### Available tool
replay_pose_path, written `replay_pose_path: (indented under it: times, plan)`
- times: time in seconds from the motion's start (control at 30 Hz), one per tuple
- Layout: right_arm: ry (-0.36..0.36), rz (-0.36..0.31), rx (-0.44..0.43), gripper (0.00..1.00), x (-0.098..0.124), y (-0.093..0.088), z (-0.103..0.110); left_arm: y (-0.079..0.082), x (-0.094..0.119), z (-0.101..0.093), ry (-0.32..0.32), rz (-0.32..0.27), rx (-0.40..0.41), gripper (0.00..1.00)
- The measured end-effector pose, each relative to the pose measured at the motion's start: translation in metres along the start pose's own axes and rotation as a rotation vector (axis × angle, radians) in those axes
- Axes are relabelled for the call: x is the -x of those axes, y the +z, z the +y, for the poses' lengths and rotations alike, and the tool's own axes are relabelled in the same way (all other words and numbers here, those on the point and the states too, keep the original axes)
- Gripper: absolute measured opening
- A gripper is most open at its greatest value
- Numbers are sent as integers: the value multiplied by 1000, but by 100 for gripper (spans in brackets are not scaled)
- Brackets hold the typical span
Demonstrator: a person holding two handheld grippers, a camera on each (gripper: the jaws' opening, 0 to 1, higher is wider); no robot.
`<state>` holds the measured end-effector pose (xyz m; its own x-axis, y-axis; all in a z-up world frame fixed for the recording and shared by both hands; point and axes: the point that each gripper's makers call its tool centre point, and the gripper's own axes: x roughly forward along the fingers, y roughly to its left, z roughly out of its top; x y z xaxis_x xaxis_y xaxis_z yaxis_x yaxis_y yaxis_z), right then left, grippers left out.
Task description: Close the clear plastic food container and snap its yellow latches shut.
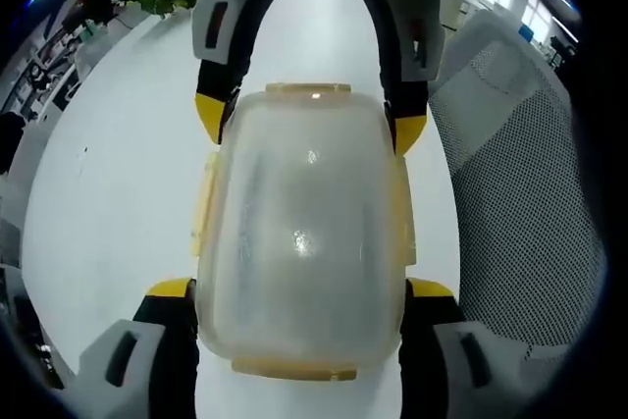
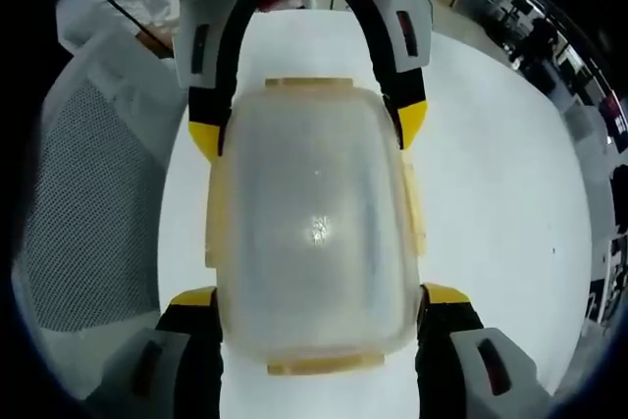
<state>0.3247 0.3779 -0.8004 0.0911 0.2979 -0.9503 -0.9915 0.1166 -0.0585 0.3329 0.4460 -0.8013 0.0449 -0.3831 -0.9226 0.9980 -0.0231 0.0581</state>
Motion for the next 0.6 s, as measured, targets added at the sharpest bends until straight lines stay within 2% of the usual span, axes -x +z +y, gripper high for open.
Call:
replay_pose_path:
  times: [0.2, 0.33, 0.6]
  plan:
    - [7, 52, 0, 82, -2, 0, 1, -2, 0, 0, 1, -4, -1, 85]
    - [6, 50, -4, 82, -2, -1, 1, -2, 0, 0, 2, 20, -2, 85]
    - [6, 37, -9, 82, -2, -1, 1, -3, -1, 0, -2, 15, 0, 85]
